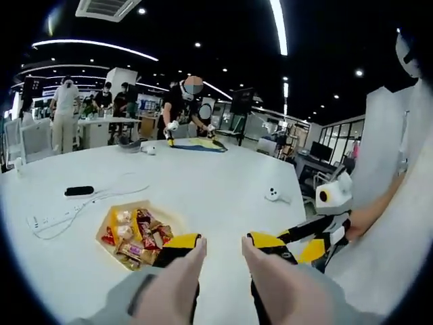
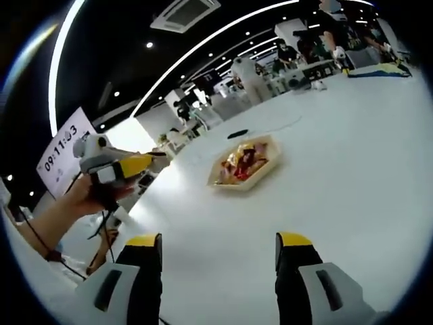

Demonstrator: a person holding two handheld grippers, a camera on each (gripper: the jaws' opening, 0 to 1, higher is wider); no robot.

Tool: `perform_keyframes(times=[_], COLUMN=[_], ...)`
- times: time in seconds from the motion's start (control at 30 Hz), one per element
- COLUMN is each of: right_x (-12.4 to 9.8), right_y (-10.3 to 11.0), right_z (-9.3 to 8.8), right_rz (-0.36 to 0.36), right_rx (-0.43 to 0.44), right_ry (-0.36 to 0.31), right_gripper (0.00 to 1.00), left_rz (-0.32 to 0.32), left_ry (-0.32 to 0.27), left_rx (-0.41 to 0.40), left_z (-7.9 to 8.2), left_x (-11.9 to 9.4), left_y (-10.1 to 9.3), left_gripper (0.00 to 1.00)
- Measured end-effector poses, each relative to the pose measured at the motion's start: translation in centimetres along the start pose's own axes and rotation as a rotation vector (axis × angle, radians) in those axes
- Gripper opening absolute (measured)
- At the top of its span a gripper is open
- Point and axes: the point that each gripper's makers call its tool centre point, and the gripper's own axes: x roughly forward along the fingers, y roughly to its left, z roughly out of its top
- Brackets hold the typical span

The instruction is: Place the target food into the container with the food tongs after gripping and lifting it, then release it inside without dropping or visibly crushing the food.

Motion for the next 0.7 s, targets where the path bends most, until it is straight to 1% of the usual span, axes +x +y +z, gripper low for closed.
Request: perform_keyframes(times=[0.03, 0.07, 0.1, 0.13, 0.23, 0.3, 0.4, 0.53, 0.57, 0.6, 0.7], right_x=[0.0, -0.1, -0.1, -0.1, -0.1, -0.2, -0.2, -0.1, -0.1, -0.1, -0.2], right_y=[0.2, 0.4, 0.5, 0.6, 0.8, 0.9, 1.2, 1.7, 1.8, 2.2, 3.7], right_z=[0.1, 0.2, 0.2, 0.2, 0.1, 0.2, 0.6, 0.4, 0.2, 0.1, 0.6], right_rz=[0.004, 0.014, 0.017, 0.025, 0.037, 0.040, 0.055, 0.075, 0.080, 0.092, 0.134], right_rx=[-0.003, -0.007, -0.008, -0.010, -0.011, -0.014, -0.025, -0.022, -0.025, -0.014, -0.040], right_ry=[-0.001, -0.003, -0.004, -0.004, 0.005, 0.005, -0.001, 0.008, 0.017, 0.034, 0.030], right_gripper=[0.68, 0.68, 0.67, 0.67, 0.66, 0.66, 0.65, 0.65, 0.65, 0.66, 0.67], left_rz=[-0.014, -0.066, -0.076, -0.112, -0.159, -0.187, -0.185, -0.186, -0.189, -0.190, -0.209], left_ry=[-0.004, -0.009, -0.011, -0.010, -0.034, -0.025, -0.007, -0.011, -0.019, -0.049, -0.090], left_rx=[-0.007, -0.035, -0.040, -0.047, -0.075, -0.100, -0.077, -0.057, -0.037, -0.019, -0.004], left_z=[0.0, -0.3, -0.4, -0.6, -0.6, -0.8, -1.0, -1.2, -1.2, -0.8, -0.2], left_x=[0.1, 0.3, 0.4, 0.4, 0.5, 0.4, 0.0, -0.4, -0.5, -0.5, -0.6], left_y=[-0.3, -1.3, -1.5, -2.1, -2.7, -3.1, -3.0, -3.1, -3.2, -3.6, -4.5], left_gripper=[0.26, 0.26, 0.26, 0.27, 0.27, 0.27, 0.26, 0.26, 0.26, 0.26, 0.26])
